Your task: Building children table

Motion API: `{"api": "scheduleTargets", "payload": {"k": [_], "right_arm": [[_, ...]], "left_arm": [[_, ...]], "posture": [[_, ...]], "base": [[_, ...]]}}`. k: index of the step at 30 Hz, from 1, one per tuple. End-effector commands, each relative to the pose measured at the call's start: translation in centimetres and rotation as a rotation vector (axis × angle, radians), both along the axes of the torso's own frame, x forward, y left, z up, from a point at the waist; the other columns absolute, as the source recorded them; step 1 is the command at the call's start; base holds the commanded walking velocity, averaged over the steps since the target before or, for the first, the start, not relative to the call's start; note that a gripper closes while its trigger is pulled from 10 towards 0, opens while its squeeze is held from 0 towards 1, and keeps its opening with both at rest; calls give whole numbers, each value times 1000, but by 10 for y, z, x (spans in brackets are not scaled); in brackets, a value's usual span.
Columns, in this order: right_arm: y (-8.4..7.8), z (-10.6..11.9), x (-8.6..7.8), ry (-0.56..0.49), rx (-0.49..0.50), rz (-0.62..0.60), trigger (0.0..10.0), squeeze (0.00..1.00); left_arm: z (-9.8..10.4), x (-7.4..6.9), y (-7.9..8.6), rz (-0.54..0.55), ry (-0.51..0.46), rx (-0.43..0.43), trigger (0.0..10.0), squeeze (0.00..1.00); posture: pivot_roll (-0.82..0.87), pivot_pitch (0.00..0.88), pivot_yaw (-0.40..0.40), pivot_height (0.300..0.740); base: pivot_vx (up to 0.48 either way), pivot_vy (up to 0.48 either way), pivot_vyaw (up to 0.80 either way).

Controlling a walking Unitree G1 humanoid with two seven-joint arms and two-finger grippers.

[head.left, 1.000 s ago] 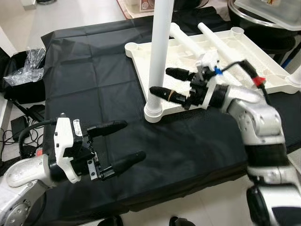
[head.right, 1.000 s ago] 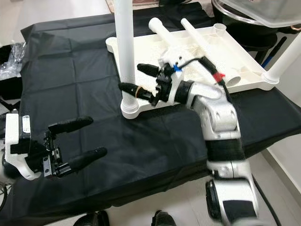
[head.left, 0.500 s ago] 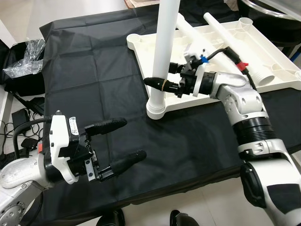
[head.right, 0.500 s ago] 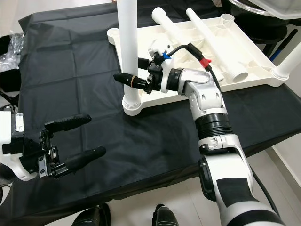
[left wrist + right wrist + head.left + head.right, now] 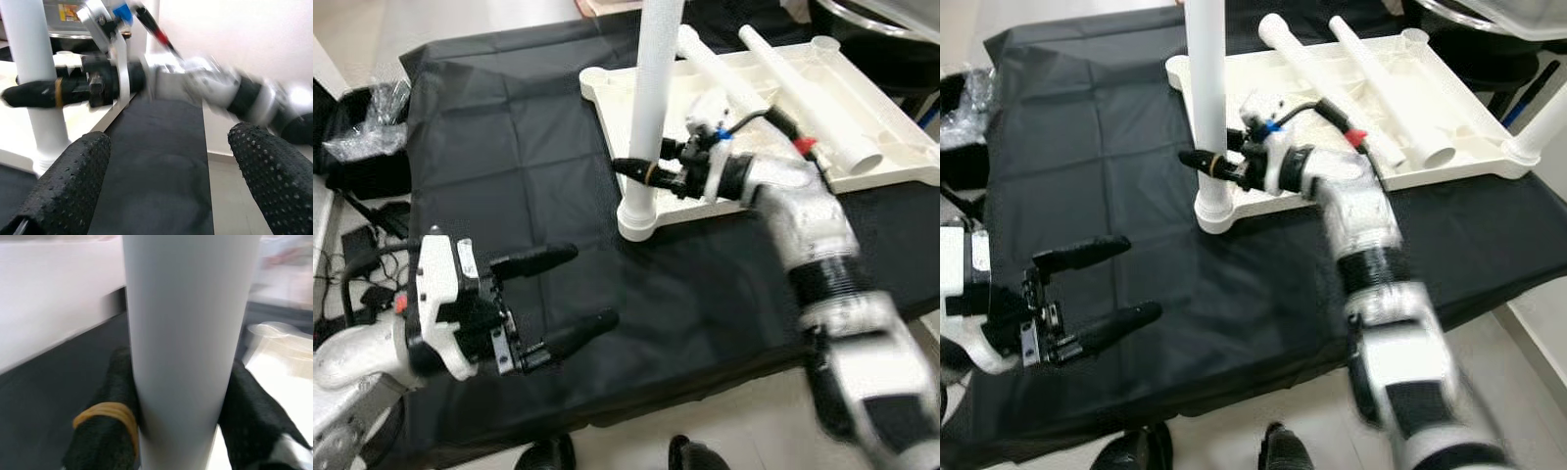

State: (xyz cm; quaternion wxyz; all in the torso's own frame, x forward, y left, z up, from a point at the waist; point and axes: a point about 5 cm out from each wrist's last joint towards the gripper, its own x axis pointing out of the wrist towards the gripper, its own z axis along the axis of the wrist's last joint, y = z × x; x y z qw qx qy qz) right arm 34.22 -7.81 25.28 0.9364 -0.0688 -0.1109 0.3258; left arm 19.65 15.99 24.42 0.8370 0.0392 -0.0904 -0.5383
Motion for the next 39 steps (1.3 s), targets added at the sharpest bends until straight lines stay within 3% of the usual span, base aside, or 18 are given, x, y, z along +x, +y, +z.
{"api": "scheduleTargets", "payload": {"k": [1,3,5,11,12,15,16,20,22,24,25,28,32,33,34,35,39], "right_arm": [[-5,-25,-5,105,-43,-174,0,0],[12,-45,-26,159,24,-297,0,0],[16,-48,-29,166,34,-311,0,0],[12,-46,-18,145,49,-337,0,0],[8,-44,-14,118,22,-343,10000,0],[3,-38,-15,82,-17,-361,10000,0],[1,-35,-15,84,1,-339,10000,1000],[-2,-29,-17,76,31,-313,10000,1000],[-7,-22,-19,63,18,-183,10000,1000],[-9,-20,-19,65,14,-126,10000,1000],[-16,-16,-18,65,3,-53,10000,1000],[-43,-7,-7,47,-36,-35,10000,1000],[-53,-5,-3,44,-84,5,10000,1000],[-57,-5,1,61,-118,56,10000,624],[-59,-5,2,74,-137,93,10000,624],[-61,-1,7,61,-154,98,10000,0],[-58,12,22,45,-126,152,10000,0]], "left_arm": [[-4,0,-2,-11,11,1,10000,0],[-5,2,-5,-24,11,-6,10000,0],[-5,3,-6,-27,11,-6,10000,0],[-6,4,-6,-30,6,-5,10000,0],[-6,5,-6,-31,2,-4,10000,0],[-5,7,-8,-33,-8,-7,10000,0],[-5,8,-9,-36,-11,-10,10000,0],[-5,8,-10,-39,-14,-9,10000,0],[-5,8,-8,-42,-14,-7,10000,0],[-5,7,-8,-43,-15,-7,10000,0],[-5,7,-6,-42,-14,-6,10000,0],[-6,6,-5,-41,-10,-3,10000,0],[-7,5,-4,-41,-10,-1,10000,0],[-8,5,-4,-40,-9,0,10000,0],[-8,4,-4,-39,-8,2,10000,0],[-9,4,-3,-38,-6,5,10000,0],[-7,4,-3,-35,-11,13,10000,0]], "posture": [[-5,263,-23,740],[-1,256,-16,740],[-2,250,-14,740],[-6,210,-18,740],[-7,203,-19,740],[-6,192,-21,740],[-6,187,-23,740],[-5,183,-21,740],[-6,185,-8,740],[-6,185,-8,740],[-6,185,-10,740],[-1,185,-12,740],[1,185,-12,740],[5,187,-13,740],[7,186,-15,740],[12,188,-11,740],[19,193,-15,740]], "base": [[0,0,0],[0,0,0],[0,0,0],[0,0,0],[0,0,0],[0,0,0],[0,0,0],[0,0,0],[0,0,0],[0,0,0],[0,0,0],[0,0,0],[0,0,0],[0,0,0],[0,0,0],[0,0,0],[0,0,0]]}}
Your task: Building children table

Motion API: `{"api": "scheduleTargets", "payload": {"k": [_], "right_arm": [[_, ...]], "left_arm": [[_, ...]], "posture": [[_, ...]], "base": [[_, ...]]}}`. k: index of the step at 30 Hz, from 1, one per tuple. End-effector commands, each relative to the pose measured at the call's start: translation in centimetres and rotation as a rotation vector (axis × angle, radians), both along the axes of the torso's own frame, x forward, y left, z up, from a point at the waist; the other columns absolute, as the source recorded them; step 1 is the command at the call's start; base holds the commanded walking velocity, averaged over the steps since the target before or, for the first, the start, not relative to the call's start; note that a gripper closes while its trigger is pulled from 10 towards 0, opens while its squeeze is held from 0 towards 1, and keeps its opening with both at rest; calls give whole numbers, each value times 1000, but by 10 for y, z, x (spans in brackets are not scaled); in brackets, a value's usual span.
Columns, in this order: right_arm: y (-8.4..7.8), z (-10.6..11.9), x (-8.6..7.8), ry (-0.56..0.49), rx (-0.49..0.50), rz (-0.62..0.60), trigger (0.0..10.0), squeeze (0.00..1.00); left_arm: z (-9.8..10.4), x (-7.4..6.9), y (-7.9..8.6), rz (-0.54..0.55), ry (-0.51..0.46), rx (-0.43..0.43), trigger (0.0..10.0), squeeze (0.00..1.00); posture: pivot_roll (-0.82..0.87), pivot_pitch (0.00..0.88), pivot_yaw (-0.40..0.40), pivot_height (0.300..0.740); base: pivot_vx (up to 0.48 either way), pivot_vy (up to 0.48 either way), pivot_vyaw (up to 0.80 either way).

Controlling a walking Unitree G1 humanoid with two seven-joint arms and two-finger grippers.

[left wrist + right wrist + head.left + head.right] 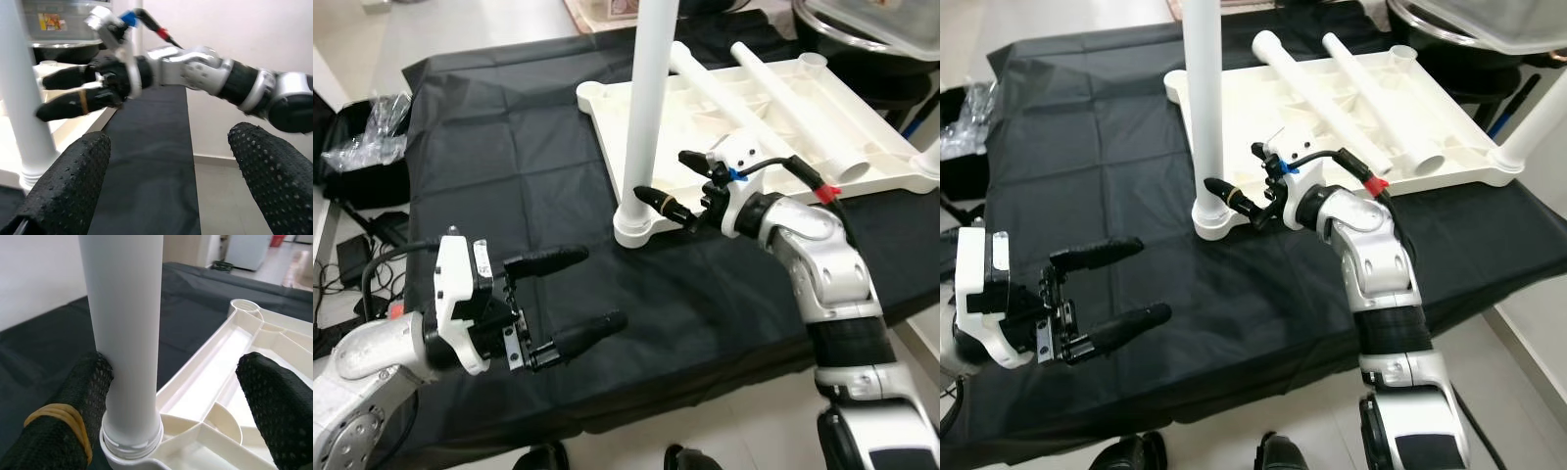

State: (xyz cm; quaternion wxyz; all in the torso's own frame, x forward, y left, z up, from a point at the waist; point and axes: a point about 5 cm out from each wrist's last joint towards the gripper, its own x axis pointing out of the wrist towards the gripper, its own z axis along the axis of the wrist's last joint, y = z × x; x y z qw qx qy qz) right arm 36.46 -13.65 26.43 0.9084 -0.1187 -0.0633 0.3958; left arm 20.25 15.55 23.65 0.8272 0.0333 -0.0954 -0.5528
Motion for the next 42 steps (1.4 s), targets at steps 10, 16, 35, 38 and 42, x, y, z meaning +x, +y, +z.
{"api": "scheduleTargets", "payload": {"k": [10,16,35,38,42], "right_arm": [[27,6,18,19,-30,225,10000,0],[24,19,28,-16,5,189,10000,0],[34,3,29,-64,-32,-66,0,0],[41,-1,24,-85,-12,-156,0,0],[52,-19,9,-60,38,-371,0,0]], "left_arm": [[5,-11,7,14,3,53,10000,0],[8,-15,8,25,5,56,10000,0],[10,-12,4,26,6,39,10000,0],[9,-12,4,26,6,40,10000,0],[9,-10,5,23,5,35,10000,0]], "posture": [[97,240,-14,740],[103,254,-15,740],[51,238,-24,740],[51,238,-24,740],[38,233,-19,740]], "base": [[0,0,0],[0,0,0],[0,0,0],[0,0,0],[0,0,0]]}}
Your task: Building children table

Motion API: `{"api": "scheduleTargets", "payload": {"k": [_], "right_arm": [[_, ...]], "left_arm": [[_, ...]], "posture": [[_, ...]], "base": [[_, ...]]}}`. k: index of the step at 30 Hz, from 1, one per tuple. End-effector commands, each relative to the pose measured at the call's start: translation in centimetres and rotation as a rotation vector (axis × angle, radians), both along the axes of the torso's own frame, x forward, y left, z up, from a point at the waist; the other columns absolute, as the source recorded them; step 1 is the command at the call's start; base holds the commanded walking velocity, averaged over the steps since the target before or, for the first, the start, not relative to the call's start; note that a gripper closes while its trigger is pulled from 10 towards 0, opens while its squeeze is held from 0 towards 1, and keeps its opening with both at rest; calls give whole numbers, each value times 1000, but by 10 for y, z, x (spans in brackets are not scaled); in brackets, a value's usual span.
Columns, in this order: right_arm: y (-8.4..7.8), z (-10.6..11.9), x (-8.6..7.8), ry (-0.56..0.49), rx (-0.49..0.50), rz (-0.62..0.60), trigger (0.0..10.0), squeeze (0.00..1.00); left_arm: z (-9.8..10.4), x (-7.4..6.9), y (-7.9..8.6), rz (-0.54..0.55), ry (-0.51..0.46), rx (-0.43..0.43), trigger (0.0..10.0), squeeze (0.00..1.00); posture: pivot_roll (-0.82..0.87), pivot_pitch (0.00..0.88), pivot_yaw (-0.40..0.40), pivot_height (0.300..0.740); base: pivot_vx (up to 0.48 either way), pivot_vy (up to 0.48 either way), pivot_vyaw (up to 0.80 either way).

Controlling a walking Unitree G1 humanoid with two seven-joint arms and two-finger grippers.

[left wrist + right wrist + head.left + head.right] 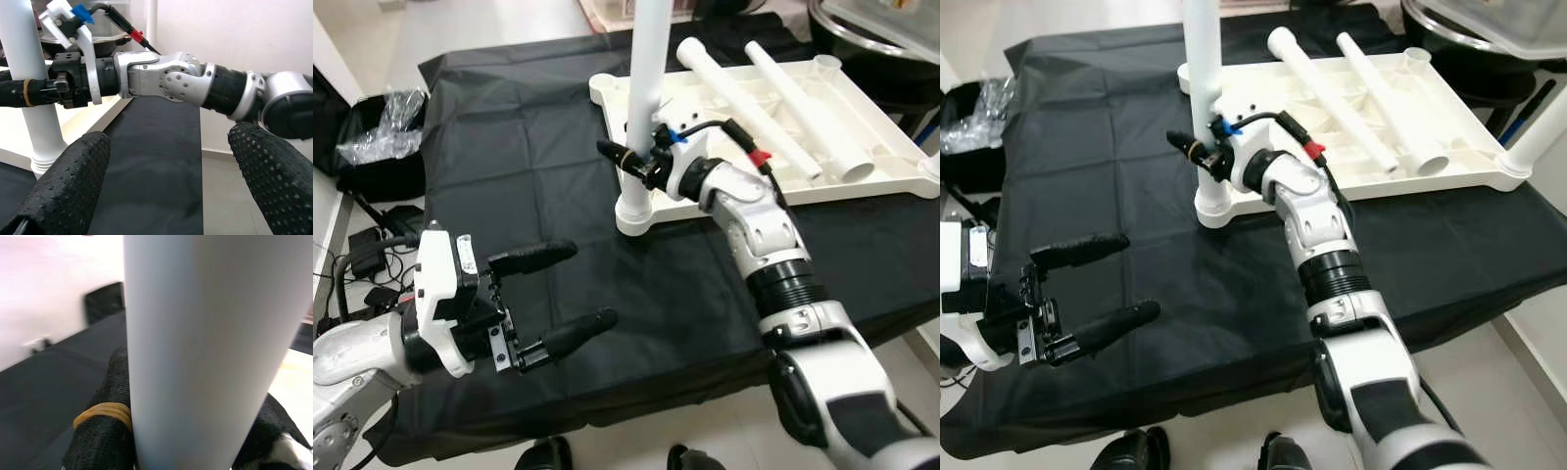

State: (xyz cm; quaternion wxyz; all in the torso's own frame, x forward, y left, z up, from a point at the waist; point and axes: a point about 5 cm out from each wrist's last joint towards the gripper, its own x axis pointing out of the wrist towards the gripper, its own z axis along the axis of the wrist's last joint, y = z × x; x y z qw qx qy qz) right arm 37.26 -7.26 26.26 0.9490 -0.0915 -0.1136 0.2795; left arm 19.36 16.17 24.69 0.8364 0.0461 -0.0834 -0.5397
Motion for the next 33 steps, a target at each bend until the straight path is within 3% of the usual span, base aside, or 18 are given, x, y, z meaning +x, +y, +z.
{"api": "scheduleTargets", "payload": {"k": [1,2,5,8,9,12,13,15,18,20,25,28,29,30,31,32,33], "right_arm": [[-1,-32,-12,74,-37,-214,0,0],[10,-44,-24,109,-14,-241,0,0],[20,-54,-34,140,6,-244,0,0],[18,-53,-30,144,10,-263,0,0],[16,-51,-29,147,10,-274,10000,0],[13,-48,-27,152,31,-277,10000,0],[9,-42,-27,139,31,-278,10000,1000],[-2,-32,-23,110,44,-266,10000,1000],[-7,-28,-22,92,45,-255,10000,1000],[-16,-19,-25,90,49,-114,10000,1000],[-39,-15,-32,91,-19,23,10000,1000],[-65,-21,-42,175,-90,233,10000,1000],[-65,-21,-42,175,-90,233,10000,1000],[-70,-22,-44,200,-88,275,10000,737],[-70,-22,-44,200,-88,275,10000,737],[-77,-24,-43,208,-112,292,10000,306],[-82,-23,-38,194,-129,286,10000,0]], "left_arm": [[-1,0,-2,-15,-3,2,10000,0],[-2,1,-2,-18,-3,-1,10000,0],[-2,2,-3,-21,-4,-4,10000,0],[-3,2,-3,-21,-4,-1,10000,0],[-3,2,-3,-21,-3,-2,10000,0],[-3,3,-4,-22,-3,0,10000,0],[-2,4,-5,-24,-6,-3,10000,0],[-1,5,-6,-26,-11,-6,10000,0],[0,5,-5,-26,-12,-7,10000,0],[-1,5,-4,-24,-11,-3,10000,0],[-1,5,-2,-24,-12,-6,10000,0],[-1,5,-1,-24,-13,-6,10000,0],[-1,5,-1,-24,-13,-6,10000,0],[-1,5,-1,-24,-14,-6,10000,0],[-1,5,-1,-24,-14,-6,10000,0],[-2,5,-1,-24,-12,-6,10000,0],[-2,5,-1,-27,-9,-6,10000,0]], "posture": [[40,229,-16,740],[37,229,-15,740],[35,226,-19,740],[32,223,-18,740],[33,213,-13,740],[34,216,-10,740],[35,214,-12,740],[37,211,-9,740],[36,212,-9,740],[34,214,-4,740],[34,213,0,740],[26,210,-2,740],[26,210,-2,740],[26,210,-2,740],[26,210,-2,740],[30,216,3,740],[33,213,2,740]], "base": [[0,0,0],[0,0,0],[0,0,0],[0,0,0],[0,0,0],[0,0,0],[0,0,0],[0,0,0],[0,0,0],[0,0,0],[0,0,0],[0,0,0],[0,0,0],[0,0,0],[0,0,0],[0,0,0],[0,0,0]]}}
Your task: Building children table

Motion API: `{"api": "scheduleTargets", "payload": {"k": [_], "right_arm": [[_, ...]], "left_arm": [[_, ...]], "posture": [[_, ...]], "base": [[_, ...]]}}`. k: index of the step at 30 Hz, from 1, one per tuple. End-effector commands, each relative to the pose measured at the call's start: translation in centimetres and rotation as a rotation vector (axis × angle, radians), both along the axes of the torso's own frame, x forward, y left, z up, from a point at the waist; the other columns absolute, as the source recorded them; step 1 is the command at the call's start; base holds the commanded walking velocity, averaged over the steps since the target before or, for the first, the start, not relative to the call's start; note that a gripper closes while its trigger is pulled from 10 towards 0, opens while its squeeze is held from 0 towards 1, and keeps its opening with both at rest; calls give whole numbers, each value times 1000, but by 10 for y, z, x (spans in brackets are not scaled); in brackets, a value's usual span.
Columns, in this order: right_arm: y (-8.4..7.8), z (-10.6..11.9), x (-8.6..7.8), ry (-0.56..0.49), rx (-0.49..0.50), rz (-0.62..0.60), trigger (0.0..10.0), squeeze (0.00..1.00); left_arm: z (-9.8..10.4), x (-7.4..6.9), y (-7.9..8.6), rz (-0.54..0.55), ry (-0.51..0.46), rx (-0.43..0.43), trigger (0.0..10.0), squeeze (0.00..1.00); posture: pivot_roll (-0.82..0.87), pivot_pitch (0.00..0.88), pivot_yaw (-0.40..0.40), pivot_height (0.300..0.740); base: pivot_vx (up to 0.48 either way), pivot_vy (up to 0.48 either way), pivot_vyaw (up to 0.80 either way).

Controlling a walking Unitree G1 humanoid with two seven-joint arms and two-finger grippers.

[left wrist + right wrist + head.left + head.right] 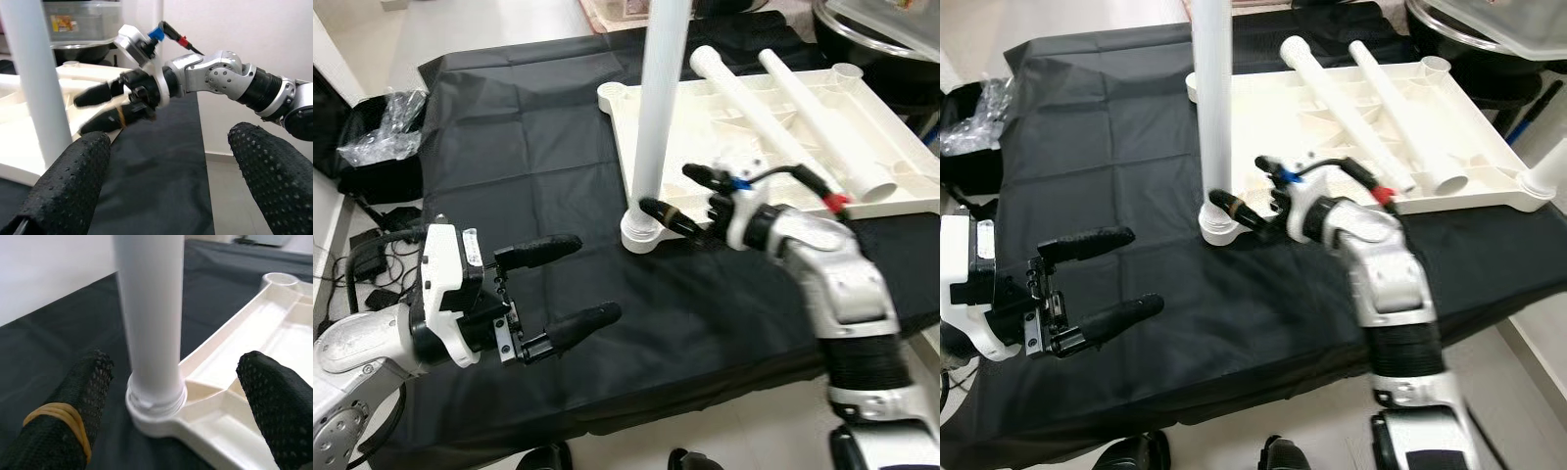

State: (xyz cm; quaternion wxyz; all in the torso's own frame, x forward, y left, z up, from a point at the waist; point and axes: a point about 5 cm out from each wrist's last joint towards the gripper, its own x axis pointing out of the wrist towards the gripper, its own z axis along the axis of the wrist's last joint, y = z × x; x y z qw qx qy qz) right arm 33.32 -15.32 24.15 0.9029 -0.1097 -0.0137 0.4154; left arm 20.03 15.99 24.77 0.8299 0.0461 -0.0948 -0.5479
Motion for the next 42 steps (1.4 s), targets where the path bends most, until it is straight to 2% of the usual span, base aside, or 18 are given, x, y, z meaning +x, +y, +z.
{"api": "scheduleTargets", "payload": {"k": [1,4,7,9,13,16,21,22,23,26,35,37,39,40,41,42], "right_arm": [[-2,-2,1,1,3,23,10000,0],[-4,6,13,-29,22,5,10000,0],[6,12,19,-13,50,87,10000,0],[16,14,21,-8,34,155,10000,0],[23,14,25,16,18,229,10000,0],[29,14,28,13,-12,254,10000,0],[31,22,41,-32,-8,195,10000,0],[30,24,43,-38,-4,180,6039,0],[30,25,44,-39,4,180,0,0],[29,24,44,-40,-1,190,0,0],[32,16,43,-75,19,66,0,0],[39,9,39,-76,49,-5,0,0],[49,0,30,-73,93,-138,0,0],[55,-9,22,-75,84,-245,0,0],[55,-9,22,-75,84,-245,0,0],[59,-23,8,-68,102,-441,0,0]], "left_arm": [[-3,-2,0,-6,10,5,10000,0],[-3,-3,-1,-11,13,5,10000,0],[-2,-3,-1,-11,12,7,10000,0],[-1,-3,0,-8,11,11,10000,0],[0,-5,1,-5,12,13,10000,0],[-1,-6,1,-2,17,14,10000,0],[-2,-7,2,1,23,14,10000,0],[-2,-7,2,2,23,15,10000,0],[-1,-7,2,3,23,14,10000,0],[-1,-7,1,4,24,14,10000,0],[-2,-5,1,8,24,12,10000,0],[-2,-5,1,10,20,14,10000,0],[-1,-5,1,11,15,13,10000,0],[-1,-4,1,10,14,11,10000,0],[-1,-4,1,10,14,11,10000,0],[-2,-4,1,10,12,8,10000,0]], "posture": [[33,213,2,740],[47,212,1,740],[55,221,7,740],[63,234,4,740],[70,240,-1,740],[73,247,-3,740],[73,250,-4,740],[73,250,-4,740],[74,254,-9,740],[70,256,-6,740],[63,244,-7,740],[59,237,-12,740],[55,231,-15,740],[50,223,-19,740],[50,223,-19,740],[41,213,-19,740]], "base": [[0,0,0],[0,0,0],[0,0,0],[0,0,0],[0,0,0],[0,0,0],[0,0,0],[0,0,0],[0,0,0],[0,0,0],[0,0,0],[0,0,0],[0,0,0],[0,0,0],[0,0,0],[0,0,0]]}}
